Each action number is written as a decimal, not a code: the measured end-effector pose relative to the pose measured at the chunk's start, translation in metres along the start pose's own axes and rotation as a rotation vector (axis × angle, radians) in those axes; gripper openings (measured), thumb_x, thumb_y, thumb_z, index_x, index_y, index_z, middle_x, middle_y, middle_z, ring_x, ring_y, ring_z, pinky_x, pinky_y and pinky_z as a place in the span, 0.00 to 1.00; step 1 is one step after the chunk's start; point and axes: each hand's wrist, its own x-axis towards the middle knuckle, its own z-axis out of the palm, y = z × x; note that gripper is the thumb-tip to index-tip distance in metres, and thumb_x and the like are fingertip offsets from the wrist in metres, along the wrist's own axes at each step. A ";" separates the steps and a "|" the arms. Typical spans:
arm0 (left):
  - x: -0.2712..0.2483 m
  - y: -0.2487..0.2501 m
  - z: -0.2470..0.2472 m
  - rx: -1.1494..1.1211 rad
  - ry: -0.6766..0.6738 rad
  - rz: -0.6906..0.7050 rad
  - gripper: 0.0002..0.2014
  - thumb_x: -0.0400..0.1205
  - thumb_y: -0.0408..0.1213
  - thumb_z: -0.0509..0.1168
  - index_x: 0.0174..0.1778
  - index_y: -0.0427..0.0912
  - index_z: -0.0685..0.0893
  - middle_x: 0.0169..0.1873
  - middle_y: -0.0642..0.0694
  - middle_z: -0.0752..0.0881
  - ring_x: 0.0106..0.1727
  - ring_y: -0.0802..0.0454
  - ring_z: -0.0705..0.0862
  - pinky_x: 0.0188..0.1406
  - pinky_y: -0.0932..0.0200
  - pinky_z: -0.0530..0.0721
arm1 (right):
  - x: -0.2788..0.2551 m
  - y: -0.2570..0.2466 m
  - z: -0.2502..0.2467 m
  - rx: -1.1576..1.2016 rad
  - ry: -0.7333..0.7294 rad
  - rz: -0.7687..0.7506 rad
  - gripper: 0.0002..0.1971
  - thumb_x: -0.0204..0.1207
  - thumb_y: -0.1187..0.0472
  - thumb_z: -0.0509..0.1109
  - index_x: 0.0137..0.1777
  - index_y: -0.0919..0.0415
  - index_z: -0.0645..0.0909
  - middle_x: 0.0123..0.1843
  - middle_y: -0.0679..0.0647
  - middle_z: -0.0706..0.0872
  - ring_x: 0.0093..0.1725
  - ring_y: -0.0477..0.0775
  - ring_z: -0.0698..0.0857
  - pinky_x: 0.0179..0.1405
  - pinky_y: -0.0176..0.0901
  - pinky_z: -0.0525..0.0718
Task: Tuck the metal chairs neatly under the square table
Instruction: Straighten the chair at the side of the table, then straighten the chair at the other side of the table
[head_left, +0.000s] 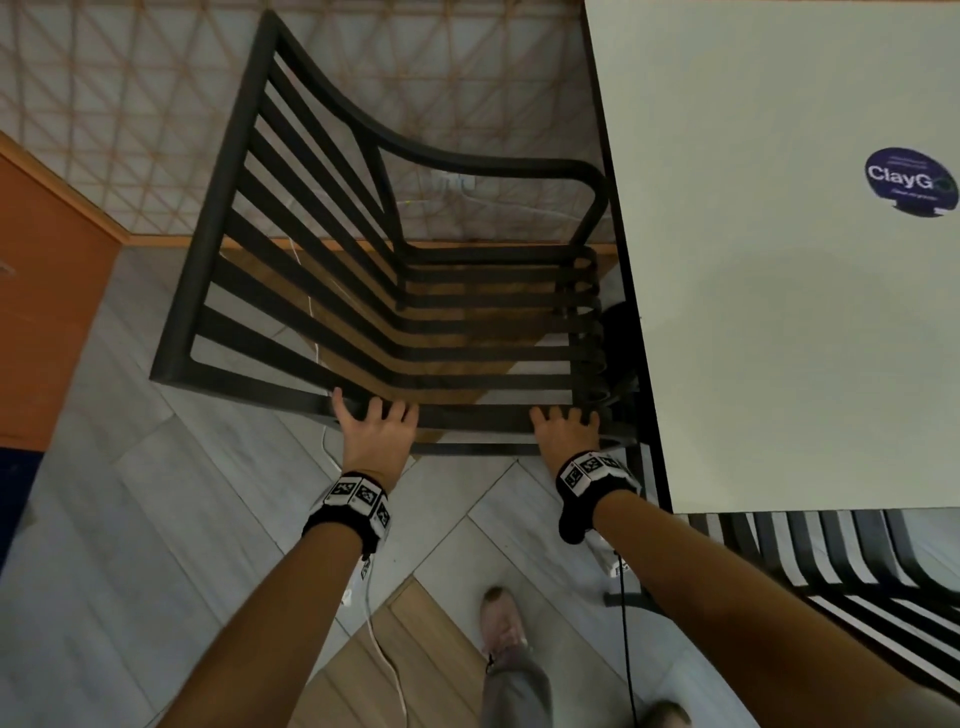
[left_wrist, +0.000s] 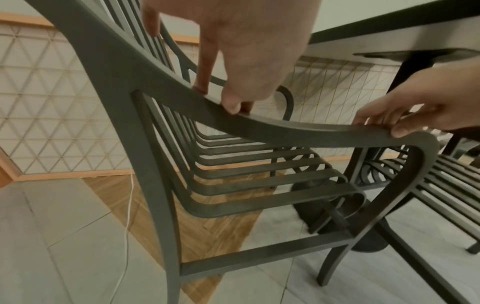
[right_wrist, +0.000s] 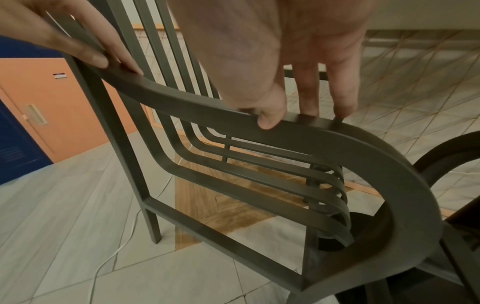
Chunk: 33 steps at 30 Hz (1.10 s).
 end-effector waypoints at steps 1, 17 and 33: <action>-0.002 0.003 -0.003 -0.002 -0.006 -0.008 0.25 0.70 0.36 0.76 0.64 0.45 0.83 0.55 0.46 0.89 0.63 0.41 0.82 0.73 0.18 0.57 | -0.003 0.000 0.000 -0.006 0.027 -0.026 0.27 0.77 0.65 0.65 0.75 0.60 0.62 0.70 0.68 0.76 0.70 0.72 0.72 0.74 0.75 0.64; -0.110 0.157 -0.149 -0.201 0.247 0.098 0.12 0.70 0.39 0.75 0.48 0.50 0.88 0.61 0.47 0.86 0.65 0.46 0.81 0.67 0.37 0.74 | -0.227 0.108 -0.077 0.384 0.616 -0.626 0.16 0.72 0.72 0.68 0.59 0.60 0.78 0.65 0.63 0.83 0.58 0.65 0.84 0.53 0.55 0.85; -0.181 0.623 -0.383 -0.489 0.496 0.591 0.10 0.78 0.42 0.63 0.51 0.53 0.86 0.59 0.56 0.83 0.66 0.51 0.75 0.64 0.46 0.66 | -0.441 0.623 -0.061 0.200 0.865 -0.080 0.13 0.70 0.73 0.65 0.51 0.60 0.84 0.54 0.57 0.87 0.51 0.61 0.85 0.47 0.53 0.86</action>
